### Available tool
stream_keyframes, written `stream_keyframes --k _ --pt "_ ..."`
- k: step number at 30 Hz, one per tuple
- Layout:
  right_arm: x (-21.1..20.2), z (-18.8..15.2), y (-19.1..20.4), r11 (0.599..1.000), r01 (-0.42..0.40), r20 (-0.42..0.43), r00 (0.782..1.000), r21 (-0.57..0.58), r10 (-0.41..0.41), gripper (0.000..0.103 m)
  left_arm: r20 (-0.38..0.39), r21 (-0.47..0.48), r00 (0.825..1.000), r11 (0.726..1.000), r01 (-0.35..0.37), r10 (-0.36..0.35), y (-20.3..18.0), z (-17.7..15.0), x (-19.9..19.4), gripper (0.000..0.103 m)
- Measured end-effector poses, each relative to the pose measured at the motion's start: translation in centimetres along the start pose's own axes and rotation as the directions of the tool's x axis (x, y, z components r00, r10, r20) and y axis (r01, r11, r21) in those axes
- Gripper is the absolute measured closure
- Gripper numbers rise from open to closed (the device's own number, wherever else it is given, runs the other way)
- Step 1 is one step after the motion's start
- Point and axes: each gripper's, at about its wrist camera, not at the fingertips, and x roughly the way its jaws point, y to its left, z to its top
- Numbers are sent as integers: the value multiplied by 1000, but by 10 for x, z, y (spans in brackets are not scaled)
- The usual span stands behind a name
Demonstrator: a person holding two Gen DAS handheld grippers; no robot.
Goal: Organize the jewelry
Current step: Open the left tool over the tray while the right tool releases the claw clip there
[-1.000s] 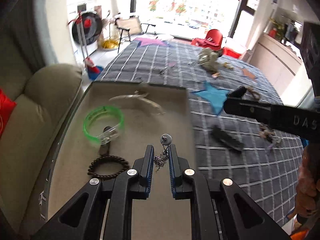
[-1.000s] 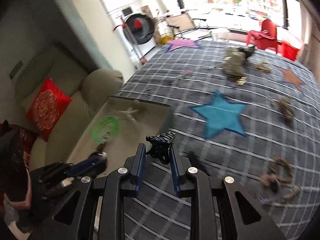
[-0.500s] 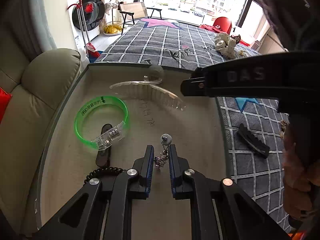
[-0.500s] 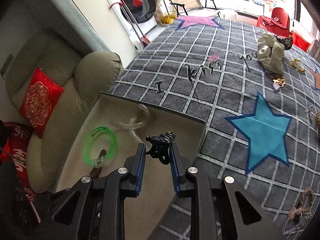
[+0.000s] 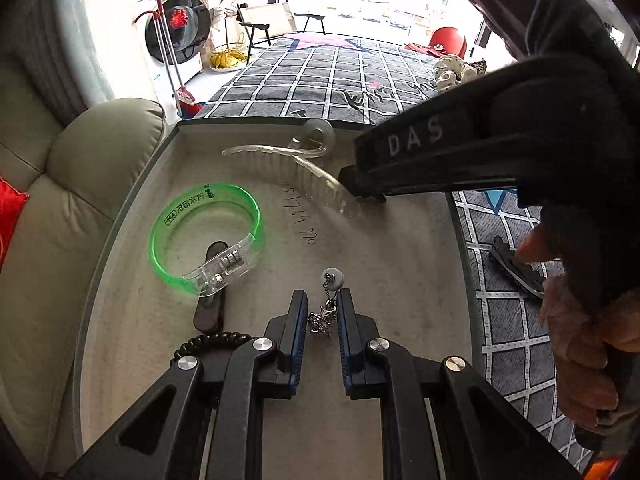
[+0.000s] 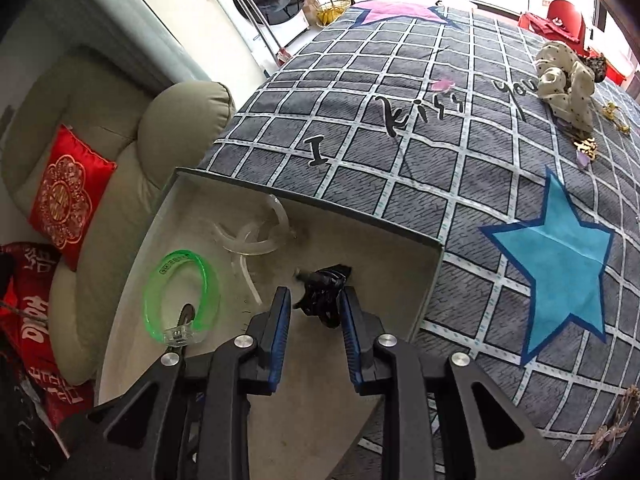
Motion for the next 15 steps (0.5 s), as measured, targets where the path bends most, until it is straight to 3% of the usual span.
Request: stream_keyframes --k 2,4,15 --pt "-5 1 1 1000 -6 12 1000 6 6 52 -2 -4 1000 1000 -9 9 -1 -2 -2 86" --pt "-13 1 0 1000 -17 32 999 7 17 48 -3 -18 1000 1000 -17 17 -1 -1 -3 86" --pt "-64 -32 -26 998 -11 112 994 67 4 46 4 -31 997 997 -71 71 -5 -2 -12 86"
